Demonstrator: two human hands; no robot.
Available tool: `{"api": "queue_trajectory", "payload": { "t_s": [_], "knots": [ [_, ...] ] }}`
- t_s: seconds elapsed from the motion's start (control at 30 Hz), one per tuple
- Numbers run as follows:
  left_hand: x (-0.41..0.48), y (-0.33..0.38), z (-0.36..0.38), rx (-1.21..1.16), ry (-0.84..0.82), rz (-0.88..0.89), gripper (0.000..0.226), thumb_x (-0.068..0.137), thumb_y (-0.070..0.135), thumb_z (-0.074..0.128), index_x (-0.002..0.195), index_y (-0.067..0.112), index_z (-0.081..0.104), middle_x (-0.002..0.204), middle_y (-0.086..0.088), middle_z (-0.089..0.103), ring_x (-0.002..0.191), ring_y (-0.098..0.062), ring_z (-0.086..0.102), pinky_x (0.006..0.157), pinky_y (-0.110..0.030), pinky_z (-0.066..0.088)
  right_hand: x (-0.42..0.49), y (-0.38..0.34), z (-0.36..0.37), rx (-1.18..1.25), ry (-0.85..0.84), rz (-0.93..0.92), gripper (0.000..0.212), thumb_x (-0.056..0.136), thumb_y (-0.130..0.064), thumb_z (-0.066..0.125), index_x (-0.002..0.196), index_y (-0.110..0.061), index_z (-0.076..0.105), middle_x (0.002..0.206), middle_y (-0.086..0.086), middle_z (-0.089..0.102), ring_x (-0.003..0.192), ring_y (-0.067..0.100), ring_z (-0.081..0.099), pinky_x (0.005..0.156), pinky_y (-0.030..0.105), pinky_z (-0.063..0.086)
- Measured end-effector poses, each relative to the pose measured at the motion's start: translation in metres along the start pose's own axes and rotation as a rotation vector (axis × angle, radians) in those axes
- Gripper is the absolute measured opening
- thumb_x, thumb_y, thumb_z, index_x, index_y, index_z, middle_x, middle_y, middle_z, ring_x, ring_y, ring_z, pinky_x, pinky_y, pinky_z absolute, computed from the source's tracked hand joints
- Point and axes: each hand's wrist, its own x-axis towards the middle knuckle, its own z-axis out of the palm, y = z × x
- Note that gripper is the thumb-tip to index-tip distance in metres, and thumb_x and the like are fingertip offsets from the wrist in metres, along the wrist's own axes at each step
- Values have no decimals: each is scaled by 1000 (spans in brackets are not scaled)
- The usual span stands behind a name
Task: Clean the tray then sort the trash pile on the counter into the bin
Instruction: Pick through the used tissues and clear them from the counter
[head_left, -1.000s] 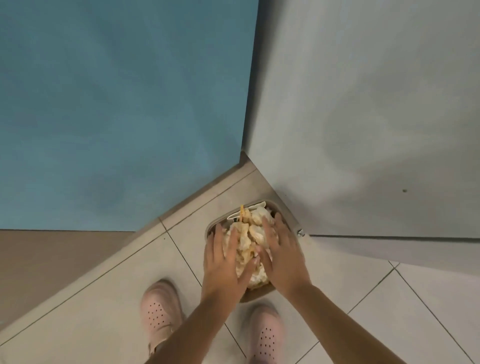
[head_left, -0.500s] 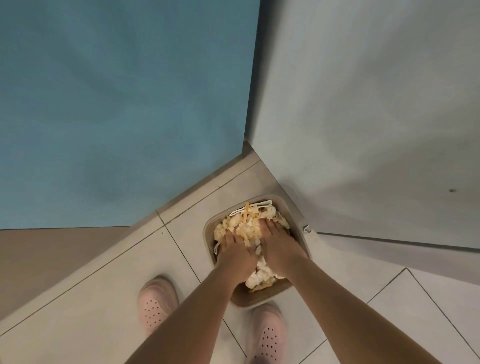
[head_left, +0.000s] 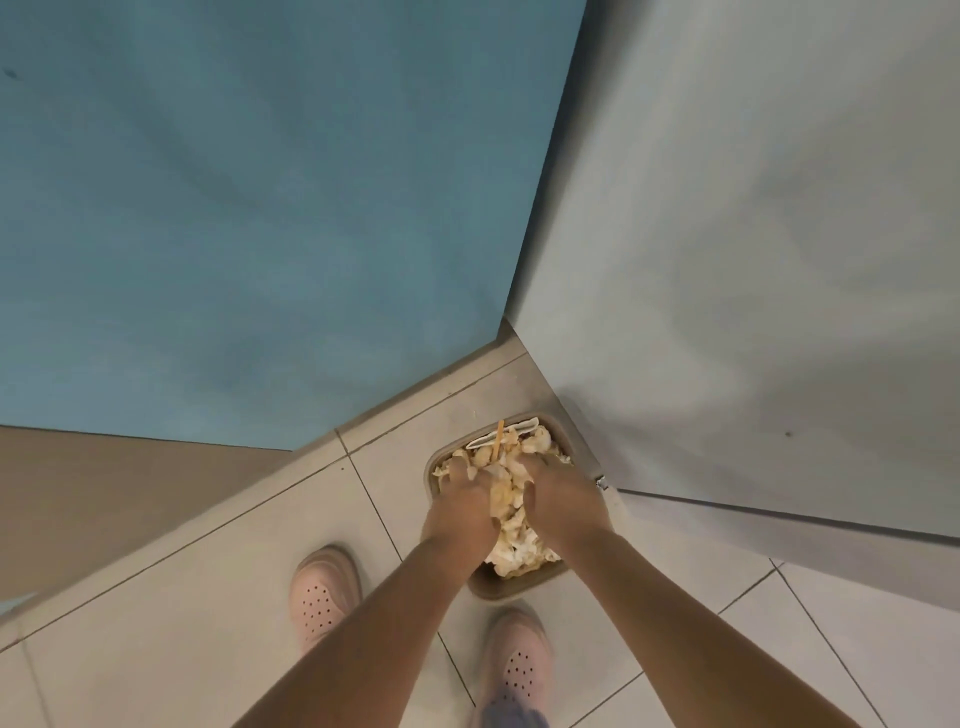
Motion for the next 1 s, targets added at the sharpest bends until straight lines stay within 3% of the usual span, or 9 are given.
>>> {"api": "queue_trajectory", "payload": {
  "t_s": [0.13,0.2,0.3,0.37,0.5,0.6,0.7,0.9,1.0],
  "knots": [
    [-58,15,-44,-234,163,6,42,87,21,62,128,21,53,138,-2,32,117,-20,49,97,-28,44,-39,-34,-51,239,254,-7,27,93,-27,48,117,-31,60,105,-4,67,83,18,65,69,28,49],
    [-101,23,-72,-347,295,46,33,86,18,62,119,22,61,129,4,41,109,-13,53,91,-22,44,-68,-57,-84,382,370,-29,16,90,-31,56,103,-33,65,90,-12,69,72,9,64,65,25,51],
    [-170,33,-129,-495,502,132,25,85,11,63,107,22,68,111,13,51,98,-1,54,83,-17,45,-119,-104,-150,615,477,-113,5,86,-35,63,89,-32,67,75,-22,65,69,0,60,63,11,45],
    [-217,39,-176,-574,613,187,20,86,9,63,98,23,70,100,17,58,93,0,57,79,-12,44,-153,-139,-200,742,515,-185,2,85,-37,65,84,-34,66,68,-22,64,69,2,61,60,9,44],
    [-310,50,-264,-618,761,231,13,87,22,60,92,27,70,89,17,64,84,-7,62,74,-17,48,-212,-204,-287,996,492,-337,5,85,-26,68,80,-28,68,71,-11,66,59,5,57,58,22,46],
    [-368,50,-318,-545,907,253,17,86,27,56,94,24,70,87,18,66,81,-1,62,72,-14,47,-239,-252,-341,1067,482,-466,7,85,-26,68,79,-31,68,67,-8,64,56,5,51,56,24,45],
    [-416,37,-364,-520,1048,238,17,85,18,58,94,23,71,87,19,66,80,-1,62,72,-14,47,-254,-301,-383,1034,454,-600,9,85,-27,67,79,-33,67,65,-13,62,54,6,49,54,20,43],
    [-458,-14,-441,-520,1192,182,22,87,10,63,95,31,70,90,22,65,81,-5,62,67,-11,45,-246,-386,-430,918,357,-736,15,87,-22,65,80,-35,67,69,-6,65,64,18,60,64,43,55],
    [-455,-57,-482,-525,1238,146,24,86,10,65,94,33,70,88,24,65,81,-3,62,66,-13,47,-223,-436,-437,864,306,-738,14,87,-26,64,82,-38,67,73,-7,67,71,20,63,67,43,56]
  ]
}}
